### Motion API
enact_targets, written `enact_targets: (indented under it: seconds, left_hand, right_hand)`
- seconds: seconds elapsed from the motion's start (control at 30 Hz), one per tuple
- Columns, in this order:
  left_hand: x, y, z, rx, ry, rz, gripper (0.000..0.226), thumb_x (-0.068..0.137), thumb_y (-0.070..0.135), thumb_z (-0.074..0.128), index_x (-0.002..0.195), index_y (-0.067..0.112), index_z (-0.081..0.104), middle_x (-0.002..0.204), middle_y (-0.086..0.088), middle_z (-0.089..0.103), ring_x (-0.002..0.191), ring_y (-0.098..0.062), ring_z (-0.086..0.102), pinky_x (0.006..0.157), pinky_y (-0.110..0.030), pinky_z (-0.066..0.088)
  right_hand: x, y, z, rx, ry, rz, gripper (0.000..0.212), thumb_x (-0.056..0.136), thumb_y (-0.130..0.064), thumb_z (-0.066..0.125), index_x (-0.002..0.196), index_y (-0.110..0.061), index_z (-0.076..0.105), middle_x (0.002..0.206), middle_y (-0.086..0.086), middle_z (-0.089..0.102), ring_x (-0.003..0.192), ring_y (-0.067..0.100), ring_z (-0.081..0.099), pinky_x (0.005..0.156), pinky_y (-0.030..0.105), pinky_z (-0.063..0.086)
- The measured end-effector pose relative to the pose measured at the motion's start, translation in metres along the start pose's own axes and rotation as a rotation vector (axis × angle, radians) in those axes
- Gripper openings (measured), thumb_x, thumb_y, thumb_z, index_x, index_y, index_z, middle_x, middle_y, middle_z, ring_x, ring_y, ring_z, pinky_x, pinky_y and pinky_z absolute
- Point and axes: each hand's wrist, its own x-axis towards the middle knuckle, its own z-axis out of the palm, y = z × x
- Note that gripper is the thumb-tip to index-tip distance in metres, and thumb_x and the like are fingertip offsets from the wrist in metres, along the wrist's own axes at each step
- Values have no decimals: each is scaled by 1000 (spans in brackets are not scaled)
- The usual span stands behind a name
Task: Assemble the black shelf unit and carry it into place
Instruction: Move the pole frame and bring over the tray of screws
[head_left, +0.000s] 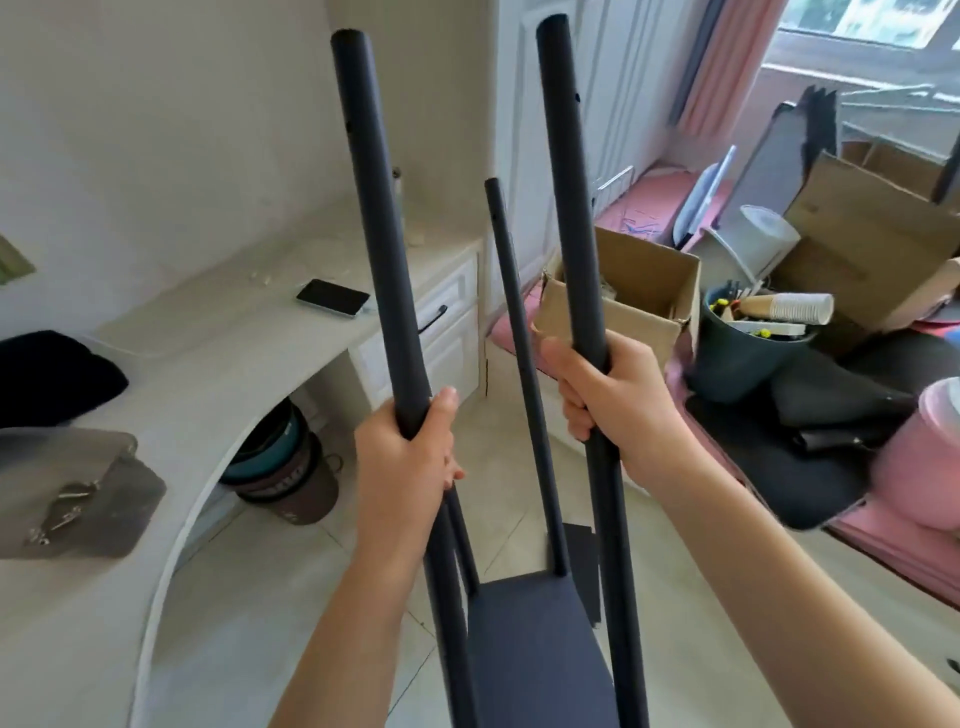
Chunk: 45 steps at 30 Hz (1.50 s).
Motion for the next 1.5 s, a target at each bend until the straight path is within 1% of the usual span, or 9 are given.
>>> enact_targets:
  seconds: [0.13, 0.33, 0.7, 0.83, 0.9, 1.0, 1.23, 1.37, 1.5]
  left_hand:
    - [27, -19, 70, 62, -150, -99, 28, 96, 31, 65, 77, 12, 57, 51, 8, 51, 46, -8, 53, 62, -29, 58]
    - [33, -51, 168, 134, -321, -260, 22, 97, 26, 64, 79, 14, 58, 51, 7, 52, 48, -8, 54, 74, -37, 61]
    - [41, -96, 311, 291, -634, -355, 27, 94, 26, 68, 73, 12, 58, 57, 1, 56, 54, -7, 57, 71, -29, 48]
    - [44, -107, 348, 313, -686, -394, 25, 94, 26, 68, 76, 11, 60, 58, 3, 58, 56, -6, 58, 70, -28, 45]
    - [45, -112, 362, 318, -697, -401, 26, 94, 25, 68, 73, 12, 60, 58, 4, 58, 60, -8, 58, 68, -28, 43]
    - [45, -119, 384, 326, -736, -391, 27, 96, 24, 66, 74, 10, 59, 63, 0, 58, 66, -13, 58, 66, -25, 41]
    - [17, -149, 439, 389, -779, -397, 24, 96, 20, 64, 77, 6, 62, 70, -4, 62, 68, -11, 58, 65, -21, 41]
    - [-3, -180, 468, 444, -727, -423, 21, 95, 19, 65, 87, -1, 64, 77, -9, 67, 72, -12, 60, 58, -15, 44]
    - [-26, -220, 495, 498, -632, -474, 15, 94, 17, 68, 88, 5, 63, 81, -6, 66, 77, -16, 62, 66, -24, 43]
  right_hand:
    - [12, 35, -69, -71, 72, 23, 19, 94, -21, 64, 88, -6, 55, 52, -7, 50, 44, 9, 48, 44, 22, 45]
    - [17, 78, -161, -197, 219, 67, 24, 94, -21, 65, 76, -12, 52, 50, -8, 50, 45, 9, 47, 48, 22, 46]
    - [3, 129, -278, -372, 483, 282, 22, 97, -23, 59, 78, -16, 49, 67, -2, 54, 54, 0, 50, 53, 10, 42]
    - [11, 136, -304, -379, 564, 369, 16, 98, -23, 57, 83, -19, 50, 74, -2, 58, 71, 15, 60, 64, 19, 46]
    - [15, 140, -317, -375, 587, 394, 13, 98, -22, 56, 87, -17, 51, 77, -1, 60, 73, 13, 62, 67, 23, 46]
    - [19, 148, -337, -393, 594, 419, 11, 98, -20, 56, 88, -17, 52, 77, -1, 62, 64, -2, 58, 60, 8, 42]
    - [5, 173, -397, -401, 567, 504, 7, 96, -15, 57, 90, -16, 54, 84, 1, 66, 83, 17, 64, 73, 27, 48]
    - [-2, 204, -437, -417, 486, 559, 5, 96, -17, 58, 93, -14, 56, 87, -1, 63, 79, 12, 59, 65, 21, 42]
    - [-10, 243, -476, -422, 358, 607, 4, 96, -19, 58, 97, -17, 55, 90, -5, 62, 82, 9, 57, 63, 18, 40]
